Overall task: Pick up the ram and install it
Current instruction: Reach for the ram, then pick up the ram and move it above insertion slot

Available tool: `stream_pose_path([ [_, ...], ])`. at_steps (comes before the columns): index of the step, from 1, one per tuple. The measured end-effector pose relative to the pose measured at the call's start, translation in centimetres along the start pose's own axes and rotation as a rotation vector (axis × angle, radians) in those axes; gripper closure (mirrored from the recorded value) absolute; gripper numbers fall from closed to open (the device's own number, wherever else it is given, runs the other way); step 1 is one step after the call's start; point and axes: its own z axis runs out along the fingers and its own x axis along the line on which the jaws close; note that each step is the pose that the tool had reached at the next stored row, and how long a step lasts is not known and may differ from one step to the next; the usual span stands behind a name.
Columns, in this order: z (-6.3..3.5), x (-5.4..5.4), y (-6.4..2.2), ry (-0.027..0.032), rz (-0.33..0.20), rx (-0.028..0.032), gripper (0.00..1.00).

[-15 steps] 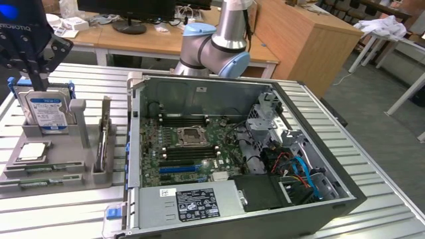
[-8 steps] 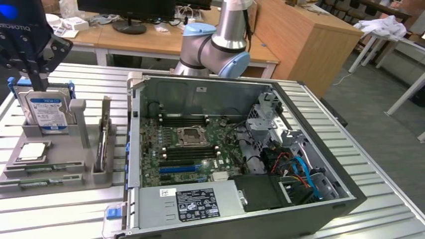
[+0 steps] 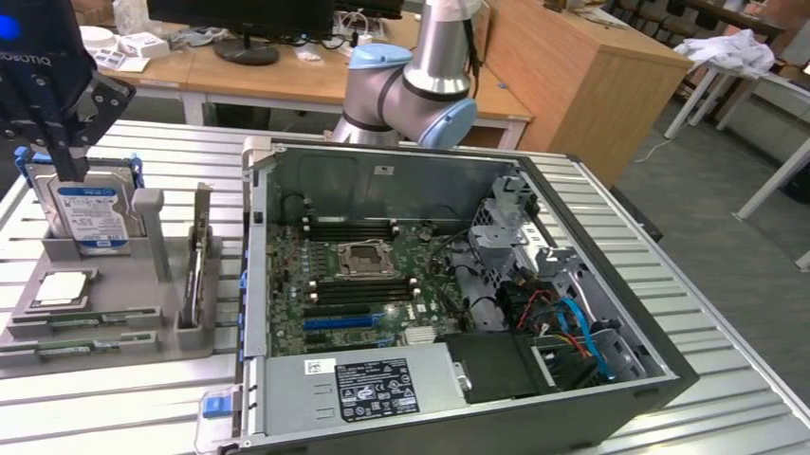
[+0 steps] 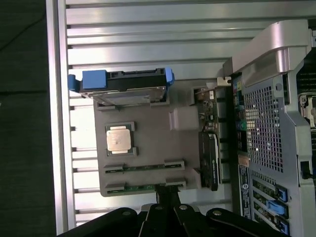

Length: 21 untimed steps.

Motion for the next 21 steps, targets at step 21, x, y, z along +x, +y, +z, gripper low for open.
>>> stream_pose_path([
  [21, -0.01, 0.56, -0.05, -0.0001, 0.000, 0.0000, 0.89],
])
